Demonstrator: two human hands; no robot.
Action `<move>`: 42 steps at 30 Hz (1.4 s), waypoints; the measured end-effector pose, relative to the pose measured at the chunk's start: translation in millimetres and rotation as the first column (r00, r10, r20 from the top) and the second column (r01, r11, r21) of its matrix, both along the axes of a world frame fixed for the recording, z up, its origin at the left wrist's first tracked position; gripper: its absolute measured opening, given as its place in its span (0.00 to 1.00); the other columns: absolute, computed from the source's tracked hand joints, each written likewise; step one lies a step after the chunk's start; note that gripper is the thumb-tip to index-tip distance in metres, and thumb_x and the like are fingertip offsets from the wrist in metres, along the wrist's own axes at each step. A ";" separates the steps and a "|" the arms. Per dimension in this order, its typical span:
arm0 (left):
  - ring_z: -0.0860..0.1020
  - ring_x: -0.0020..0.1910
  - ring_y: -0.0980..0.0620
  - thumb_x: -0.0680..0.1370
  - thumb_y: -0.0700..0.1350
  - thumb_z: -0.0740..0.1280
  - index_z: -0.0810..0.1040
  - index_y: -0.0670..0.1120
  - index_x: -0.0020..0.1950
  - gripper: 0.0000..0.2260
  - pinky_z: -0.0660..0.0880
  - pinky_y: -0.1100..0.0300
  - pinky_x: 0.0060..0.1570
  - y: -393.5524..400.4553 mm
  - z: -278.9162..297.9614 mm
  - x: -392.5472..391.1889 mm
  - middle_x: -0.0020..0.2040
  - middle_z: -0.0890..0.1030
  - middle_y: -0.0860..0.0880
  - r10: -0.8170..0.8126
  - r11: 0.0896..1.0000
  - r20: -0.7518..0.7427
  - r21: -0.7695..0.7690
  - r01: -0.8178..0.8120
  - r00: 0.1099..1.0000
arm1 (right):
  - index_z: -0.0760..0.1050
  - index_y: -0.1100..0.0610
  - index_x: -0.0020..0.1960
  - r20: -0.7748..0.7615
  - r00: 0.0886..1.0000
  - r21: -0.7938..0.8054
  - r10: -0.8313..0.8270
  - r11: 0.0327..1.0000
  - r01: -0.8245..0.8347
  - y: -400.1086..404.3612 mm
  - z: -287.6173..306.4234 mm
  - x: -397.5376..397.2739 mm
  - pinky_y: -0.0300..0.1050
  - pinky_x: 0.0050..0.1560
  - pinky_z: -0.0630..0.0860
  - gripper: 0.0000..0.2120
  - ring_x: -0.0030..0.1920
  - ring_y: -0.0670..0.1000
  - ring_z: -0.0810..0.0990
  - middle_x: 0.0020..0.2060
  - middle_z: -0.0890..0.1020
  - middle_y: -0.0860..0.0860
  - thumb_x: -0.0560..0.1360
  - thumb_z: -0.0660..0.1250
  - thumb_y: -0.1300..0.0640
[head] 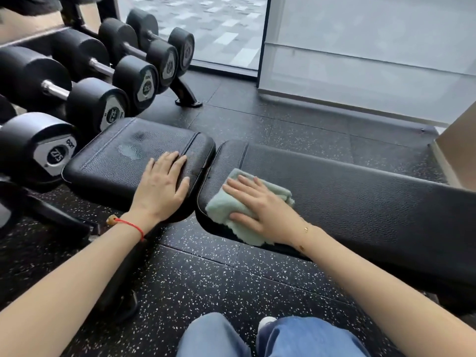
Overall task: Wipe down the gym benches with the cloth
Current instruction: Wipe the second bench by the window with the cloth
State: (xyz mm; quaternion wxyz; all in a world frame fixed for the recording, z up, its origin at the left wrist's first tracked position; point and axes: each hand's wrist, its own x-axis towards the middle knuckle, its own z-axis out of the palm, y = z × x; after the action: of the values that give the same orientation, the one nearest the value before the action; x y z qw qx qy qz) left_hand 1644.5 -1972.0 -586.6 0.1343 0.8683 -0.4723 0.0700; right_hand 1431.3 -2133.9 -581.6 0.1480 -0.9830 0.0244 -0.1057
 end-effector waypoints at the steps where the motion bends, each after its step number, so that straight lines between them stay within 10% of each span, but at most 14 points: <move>1: 0.63 0.75 0.43 0.76 0.57 0.48 0.67 0.43 0.74 0.31 0.53 0.45 0.75 -0.2 -0.9 0.1 0.74 0.67 0.42 0.000 1.000 0.008 -0.006 0.000 1.000 | 0.59 0.49 0.78 -0.003 1.000 0.011 -0.003 1.000 0.003 -7.4 -0.2 1.0 0.48 0.79 0.43 0.29 0.79 0.48 0.52 0.77 0.60 0.47 0.80 0.57 0.40; 7: 0.63 0.74 0.44 0.76 0.57 0.49 0.68 0.44 0.74 0.30 0.54 0.44 0.75 -0.5 -3.8 3.5 0.74 0.68 0.43 0.002 1.000 0.013 -0.030 -0.001 1.000 | 0.59 0.54 0.77 -0.112 0.922 -0.040 -0.371 0.929 0.369 -46.4 28.0 99.4 0.52 0.78 0.44 0.26 0.78 0.52 0.52 0.78 0.60 0.52 0.82 0.56 0.46; 14: 0.63 0.75 0.44 0.76 0.58 0.49 0.68 0.45 0.74 0.30 0.54 0.45 0.75 0.8 -5.4 5.9 0.74 0.68 0.43 -0.010 0.998 0.014 -0.055 0.011 1.000 | 0.63 0.49 0.76 0.016 0.997 0.028 0.071 0.997 -0.072 7.2 0.9 26.8 0.46 0.79 0.45 0.28 0.78 0.48 0.55 0.75 0.65 0.47 0.80 0.58 0.40; 21: 0.62 0.75 0.46 0.78 0.56 0.53 0.67 0.46 0.74 0.28 0.52 0.47 0.76 1.2 -6.6 7.3 0.75 0.67 0.45 -0.004 0.998 0.015 -0.060 0.005 1.000 | 0.61 0.54 0.77 -0.124 0.927 0.002 -0.354 0.934 0.357 -60.0 22.3 105.7 0.53 0.78 0.46 0.27 0.78 0.54 0.55 0.77 0.62 0.53 0.81 0.58 0.45; 28: 0.63 0.75 0.45 0.77 0.56 0.53 0.68 0.46 0.74 0.28 0.53 0.47 0.76 1.1 -8.9 7.6 0.74 0.68 0.44 0.005 0.997 0.014 -0.078 -0.004 1.000 | 0.59 0.50 0.78 0.016 1.000 -0.041 0.003 0.999 -0.002 19.8 3.2 -12.2 0.50 0.79 0.46 0.31 0.79 0.50 0.53 0.77 0.61 0.48 0.79 0.60 0.39; 35: 0.63 0.75 0.46 0.77 0.56 0.54 0.68 0.46 0.74 0.27 0.52 0.48 0.76 1.2 -10.9 7.2 0.74 0.68 0.45 0.013 0.996 0.008 -0.091 -0.012 1.000 | 0.60 0.56 0.77 -0.030 0.996 -0.272 -0.087 0.959 0.076 57.8 4.0 28.5 0.54 0.78 0.49 0.33 0.78 0.55 0.56 0.77 0.62 0.53 0.78 0.62 0.41; 42: 0.63 0.75 0.47 0.77 0.56 0.54 0.68 0.47 0.74 0.27 0.52 0.48 0.76 1.6 -11.5 6.6 0.74 0.68 0.45 0.017 0.994 0.008 -0.105 -0.016 1.000 | 0.63 0.56 0.76 0.180 0.963 -0.295 -0.201 0.923 0.248 12.2 -14.5 -96.6 0.56 0.75 0.61 0.34 0.76 0.52 0.61 0.75 0.66 0.52 0.76 0.69 0.43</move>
State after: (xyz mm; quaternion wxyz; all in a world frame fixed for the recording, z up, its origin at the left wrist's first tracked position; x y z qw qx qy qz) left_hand 1651.1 -1970.4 -598.0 0.1772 0.8635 -0.4615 0.0995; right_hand 1334.6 -2121.7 -596.1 -0.0221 -0.9742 0.1091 -0.1962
